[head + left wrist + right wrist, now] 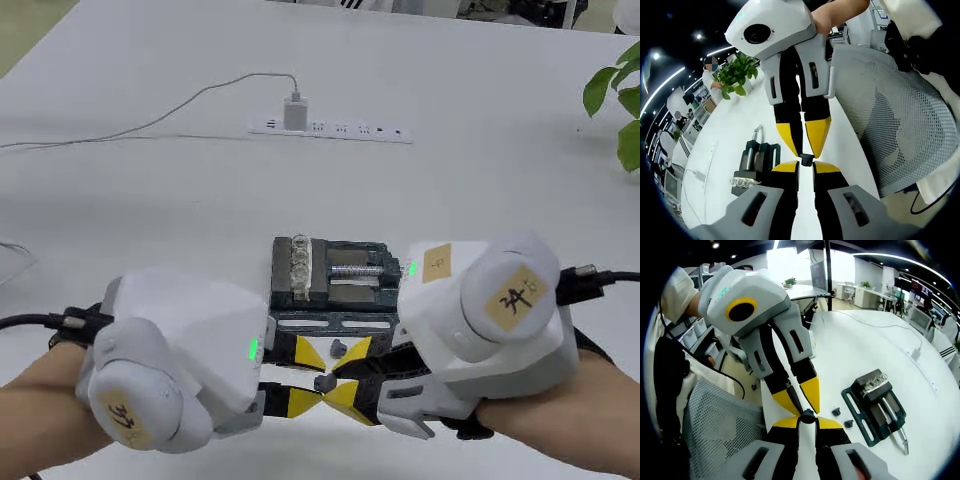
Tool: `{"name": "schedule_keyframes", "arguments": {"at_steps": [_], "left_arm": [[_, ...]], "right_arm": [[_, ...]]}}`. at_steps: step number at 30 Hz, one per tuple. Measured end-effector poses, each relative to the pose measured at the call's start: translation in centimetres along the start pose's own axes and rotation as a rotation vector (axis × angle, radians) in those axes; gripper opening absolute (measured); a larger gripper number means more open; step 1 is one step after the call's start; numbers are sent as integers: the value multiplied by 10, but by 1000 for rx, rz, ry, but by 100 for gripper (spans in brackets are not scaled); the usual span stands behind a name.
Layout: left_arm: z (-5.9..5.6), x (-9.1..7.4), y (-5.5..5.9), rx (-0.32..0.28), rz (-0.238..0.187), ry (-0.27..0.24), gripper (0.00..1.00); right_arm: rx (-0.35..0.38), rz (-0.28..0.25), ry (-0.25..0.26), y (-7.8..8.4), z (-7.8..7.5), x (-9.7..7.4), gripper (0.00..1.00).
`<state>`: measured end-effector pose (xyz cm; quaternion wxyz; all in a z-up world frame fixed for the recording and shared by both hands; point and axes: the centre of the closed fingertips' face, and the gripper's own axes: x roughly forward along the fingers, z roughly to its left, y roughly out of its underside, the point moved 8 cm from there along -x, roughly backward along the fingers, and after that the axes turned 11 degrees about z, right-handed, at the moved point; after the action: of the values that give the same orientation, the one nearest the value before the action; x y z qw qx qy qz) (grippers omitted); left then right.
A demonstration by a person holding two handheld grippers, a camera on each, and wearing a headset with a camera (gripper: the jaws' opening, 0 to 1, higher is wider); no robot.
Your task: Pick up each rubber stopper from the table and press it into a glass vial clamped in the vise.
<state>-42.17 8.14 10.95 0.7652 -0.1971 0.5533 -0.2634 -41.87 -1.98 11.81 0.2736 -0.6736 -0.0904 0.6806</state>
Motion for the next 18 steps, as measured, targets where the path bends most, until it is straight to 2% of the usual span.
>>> {"name": "schedule_keyframes", "arguments": {"at_steps": [18], "left_arm": [[-4,4,0,18,13,9,6]], "right_arm": [[-5,14,-5,1,1,2,7]]}}
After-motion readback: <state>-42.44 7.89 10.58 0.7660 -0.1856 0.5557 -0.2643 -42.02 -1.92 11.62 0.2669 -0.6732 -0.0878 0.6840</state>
